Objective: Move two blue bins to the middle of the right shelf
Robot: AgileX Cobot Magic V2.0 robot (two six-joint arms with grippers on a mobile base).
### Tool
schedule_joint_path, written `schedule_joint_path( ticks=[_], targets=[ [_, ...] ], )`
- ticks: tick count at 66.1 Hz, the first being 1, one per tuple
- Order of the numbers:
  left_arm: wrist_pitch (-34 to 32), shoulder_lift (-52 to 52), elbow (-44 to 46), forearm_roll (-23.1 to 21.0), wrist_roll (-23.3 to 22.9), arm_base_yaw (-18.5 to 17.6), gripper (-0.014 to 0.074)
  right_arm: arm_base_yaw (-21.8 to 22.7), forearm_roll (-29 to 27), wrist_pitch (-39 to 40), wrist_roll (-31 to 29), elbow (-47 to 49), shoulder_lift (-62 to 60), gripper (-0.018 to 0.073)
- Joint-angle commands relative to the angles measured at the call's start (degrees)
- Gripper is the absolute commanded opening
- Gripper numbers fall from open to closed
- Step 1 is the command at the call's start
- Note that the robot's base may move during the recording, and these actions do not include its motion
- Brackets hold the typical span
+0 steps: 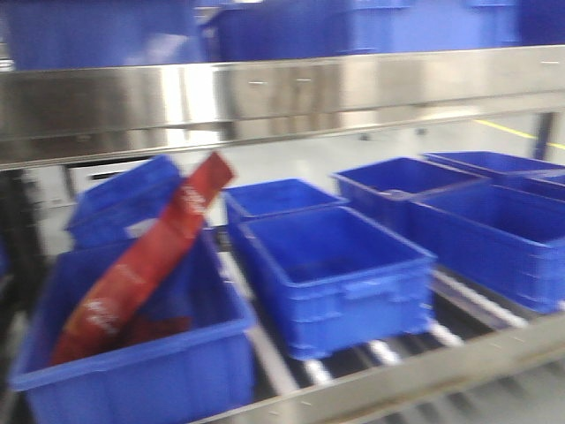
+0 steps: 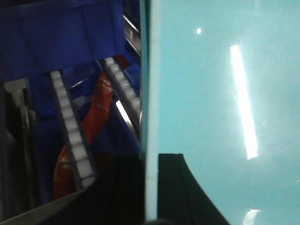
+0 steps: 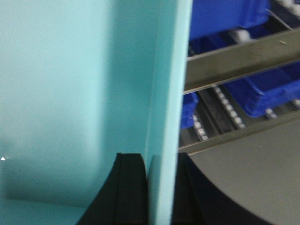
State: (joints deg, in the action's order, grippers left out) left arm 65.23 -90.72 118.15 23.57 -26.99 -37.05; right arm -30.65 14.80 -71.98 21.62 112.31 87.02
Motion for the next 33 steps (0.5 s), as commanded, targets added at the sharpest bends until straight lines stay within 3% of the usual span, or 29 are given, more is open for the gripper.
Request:
schedule_joint_path(
  ticks=[1, 33],
  targets=[
    [-8.11, 0.62, 0.94, -3.68, -0.63, -0.84, -0.0111, -0.86, -3.02, 15.85, -1.09, 0.91, -0.88, -0.0165],
    [-8.11, 0.62, 0.94, -3.68, -0.63, -0.84, -0.0111, -0.86, -3.02, 15.85, -1.09, 0.91, -0.88, -0.0165]
  ],
)
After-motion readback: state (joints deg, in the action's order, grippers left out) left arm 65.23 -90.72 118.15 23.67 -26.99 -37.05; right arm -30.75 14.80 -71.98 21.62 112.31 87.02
